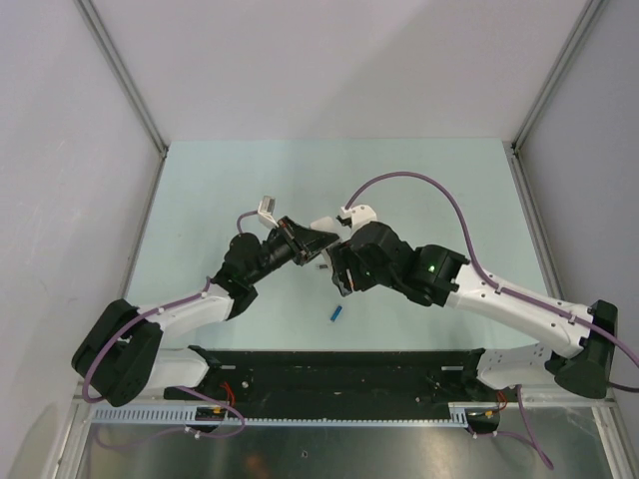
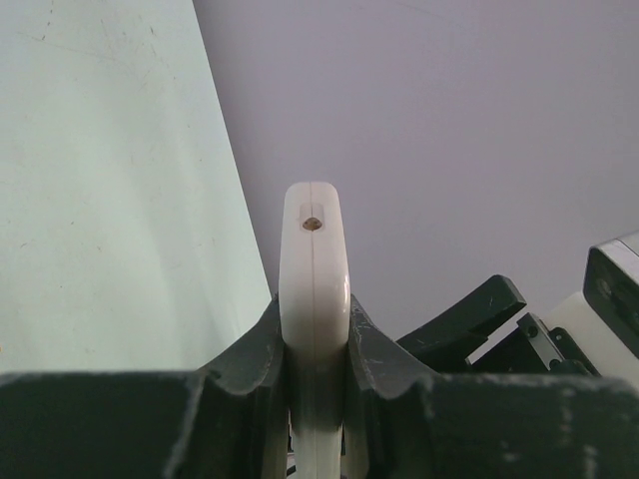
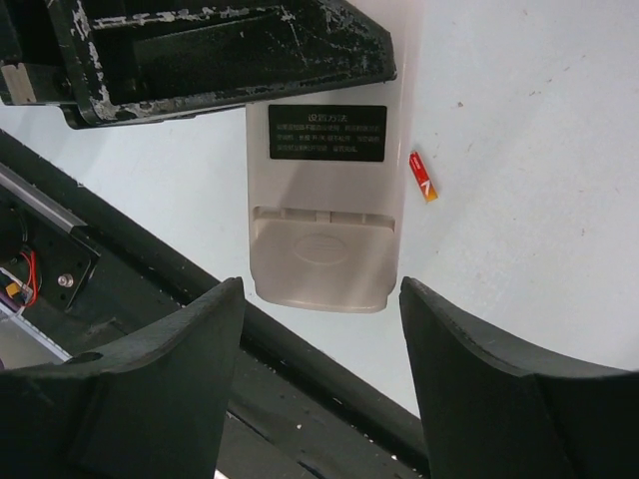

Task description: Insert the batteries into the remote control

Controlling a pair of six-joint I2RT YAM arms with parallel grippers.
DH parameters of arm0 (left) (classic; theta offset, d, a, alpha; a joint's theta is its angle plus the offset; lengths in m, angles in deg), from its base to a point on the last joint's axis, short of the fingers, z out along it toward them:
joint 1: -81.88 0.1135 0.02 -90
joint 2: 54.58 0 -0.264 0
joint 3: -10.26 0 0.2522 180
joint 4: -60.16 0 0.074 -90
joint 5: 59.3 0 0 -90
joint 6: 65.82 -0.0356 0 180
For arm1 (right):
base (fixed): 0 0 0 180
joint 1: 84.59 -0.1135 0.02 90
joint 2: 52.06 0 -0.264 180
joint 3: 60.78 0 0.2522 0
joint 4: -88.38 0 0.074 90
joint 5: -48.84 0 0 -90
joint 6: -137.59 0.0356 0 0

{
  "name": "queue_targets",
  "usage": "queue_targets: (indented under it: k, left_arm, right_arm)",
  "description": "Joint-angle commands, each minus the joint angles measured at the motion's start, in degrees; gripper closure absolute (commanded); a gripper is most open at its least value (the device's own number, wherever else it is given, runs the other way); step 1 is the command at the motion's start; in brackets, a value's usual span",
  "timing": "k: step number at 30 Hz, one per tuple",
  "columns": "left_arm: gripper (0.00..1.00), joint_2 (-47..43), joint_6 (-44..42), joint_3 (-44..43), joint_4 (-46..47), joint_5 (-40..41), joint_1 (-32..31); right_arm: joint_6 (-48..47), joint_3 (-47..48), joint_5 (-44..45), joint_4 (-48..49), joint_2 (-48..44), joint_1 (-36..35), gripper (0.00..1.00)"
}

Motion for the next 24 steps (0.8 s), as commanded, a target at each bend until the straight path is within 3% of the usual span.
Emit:
queue_targets:
  k: [1, 11, 19, 24]
  left_arm:
    - [1.00, -1.2, -0.6, -2.7, 1.7, -0.7, 0.2]
    - [1.00, -1.4, -1.5, -2.6, 1.0, -0.4, 0.2]
    - [1.00, -2.0, -4.1, -3.9, -4.2, 0.0, 0.2]
    - [1.00, -2.7, -5.3, -4.1, -5.5, 0.8, 0.1]
  right_arm:
    - [-0.7, 2.6, 0.5, 1.6, 0.5, -0.6, 0.33]
    - [-1.2, 3.1, 1.4, 0.6, 1.1, -0.6, 0.41]
    - [-1.6, 3.5, 2.6, -1.4, 1.7, -1.1, 0.41]
    - [-1.3, 3.7, 3.0, -1.7, 2.3, -1.3, 0.51]
